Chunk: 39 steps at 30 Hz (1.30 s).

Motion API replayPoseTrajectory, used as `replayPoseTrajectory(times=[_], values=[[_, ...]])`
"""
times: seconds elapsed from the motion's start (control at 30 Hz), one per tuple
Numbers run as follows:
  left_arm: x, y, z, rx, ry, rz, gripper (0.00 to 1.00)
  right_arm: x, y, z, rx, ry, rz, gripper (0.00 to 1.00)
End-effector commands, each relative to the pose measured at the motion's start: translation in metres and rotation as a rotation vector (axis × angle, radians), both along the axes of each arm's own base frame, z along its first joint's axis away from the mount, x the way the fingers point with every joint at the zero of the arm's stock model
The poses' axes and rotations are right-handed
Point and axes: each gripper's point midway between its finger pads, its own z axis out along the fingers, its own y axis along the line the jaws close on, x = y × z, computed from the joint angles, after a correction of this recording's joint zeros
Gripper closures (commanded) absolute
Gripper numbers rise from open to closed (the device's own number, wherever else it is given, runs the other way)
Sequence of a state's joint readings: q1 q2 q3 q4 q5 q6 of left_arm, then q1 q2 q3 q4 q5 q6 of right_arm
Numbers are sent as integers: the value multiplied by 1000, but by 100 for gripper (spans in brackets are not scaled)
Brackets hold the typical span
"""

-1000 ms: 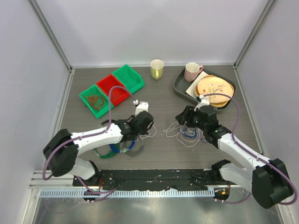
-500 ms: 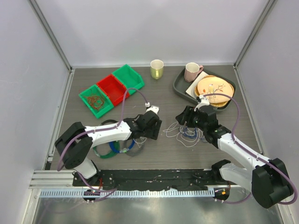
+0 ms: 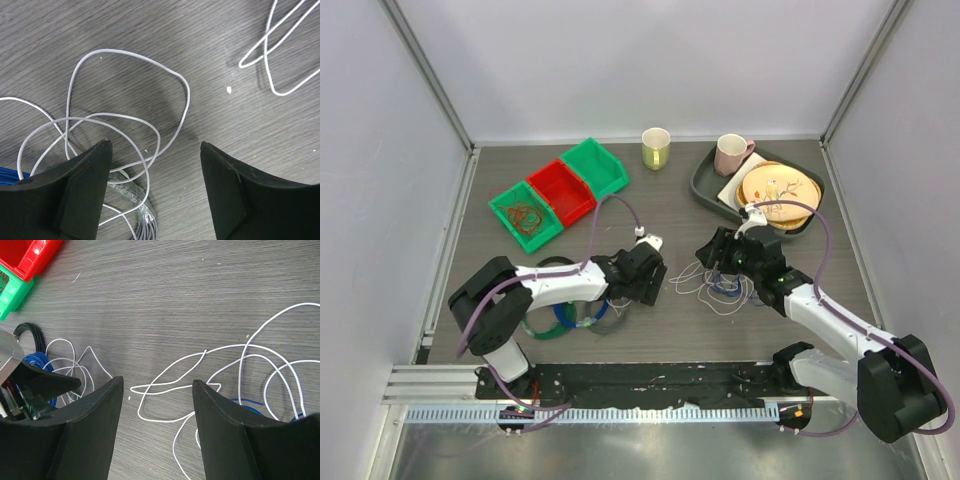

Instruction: Untangle the cables

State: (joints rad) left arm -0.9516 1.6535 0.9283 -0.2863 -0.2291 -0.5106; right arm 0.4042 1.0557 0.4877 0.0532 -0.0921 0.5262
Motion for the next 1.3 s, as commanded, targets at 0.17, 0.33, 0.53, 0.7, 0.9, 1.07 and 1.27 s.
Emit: replayPoseTrajectory(times=[0.17,0.33,0.53,0.7,0.9,1.07,1.27], values=[[3,3,-14,69,3,-18,48,8,5,14,22,-48,3,37],[-2,2,-12,88,-2,-37,74,9,5,15,24,-50,2,37],[-5,-5,1,60,-30,-48,100,8,5,16,25,-52,-1,37],[3,-11,30,-6,-92,-25,100,8,4,19,29,-60,-3,37],[29,-16,108,-110,-278,25,100,5,6,26,51,-78,8,36],[58,7,172,-172,-410,118,100,4,0,37,81,-126,-33,32],[101,51,241,-298,-505,248,100,-3,-14,39,95,-153,-104,26]])
